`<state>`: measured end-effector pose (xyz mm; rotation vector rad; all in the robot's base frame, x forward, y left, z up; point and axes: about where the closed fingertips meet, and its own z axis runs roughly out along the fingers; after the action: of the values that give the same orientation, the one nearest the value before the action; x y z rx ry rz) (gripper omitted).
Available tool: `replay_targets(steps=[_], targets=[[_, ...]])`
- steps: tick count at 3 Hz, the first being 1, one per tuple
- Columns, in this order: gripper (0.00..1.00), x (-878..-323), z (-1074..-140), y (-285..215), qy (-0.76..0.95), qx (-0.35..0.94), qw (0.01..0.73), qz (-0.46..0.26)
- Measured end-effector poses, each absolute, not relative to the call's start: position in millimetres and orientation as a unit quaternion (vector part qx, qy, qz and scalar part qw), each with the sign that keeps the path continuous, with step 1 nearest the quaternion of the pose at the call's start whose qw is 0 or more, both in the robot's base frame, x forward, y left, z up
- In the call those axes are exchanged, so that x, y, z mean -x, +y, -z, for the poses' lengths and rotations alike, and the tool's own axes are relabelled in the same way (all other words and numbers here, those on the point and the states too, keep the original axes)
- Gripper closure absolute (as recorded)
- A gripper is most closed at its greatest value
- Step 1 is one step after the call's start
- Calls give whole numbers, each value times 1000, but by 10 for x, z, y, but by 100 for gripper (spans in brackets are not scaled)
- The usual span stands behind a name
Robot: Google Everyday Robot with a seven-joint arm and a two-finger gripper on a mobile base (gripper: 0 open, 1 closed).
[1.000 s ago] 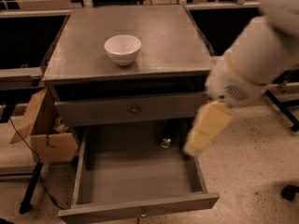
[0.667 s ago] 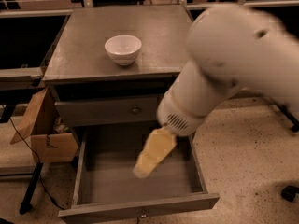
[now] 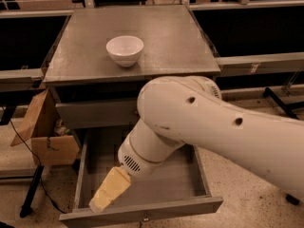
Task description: Pick green can from middle drawer and place on counter
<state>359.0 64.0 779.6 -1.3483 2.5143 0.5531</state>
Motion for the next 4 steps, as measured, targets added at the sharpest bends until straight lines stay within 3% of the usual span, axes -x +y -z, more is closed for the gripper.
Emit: replay_targets(steps=[2, 4], targets=[[0, -3805, -7597, 520, 880, 423, 117, -180], [0, -4750, -6343, -293, 936, 267, 153, -170]])
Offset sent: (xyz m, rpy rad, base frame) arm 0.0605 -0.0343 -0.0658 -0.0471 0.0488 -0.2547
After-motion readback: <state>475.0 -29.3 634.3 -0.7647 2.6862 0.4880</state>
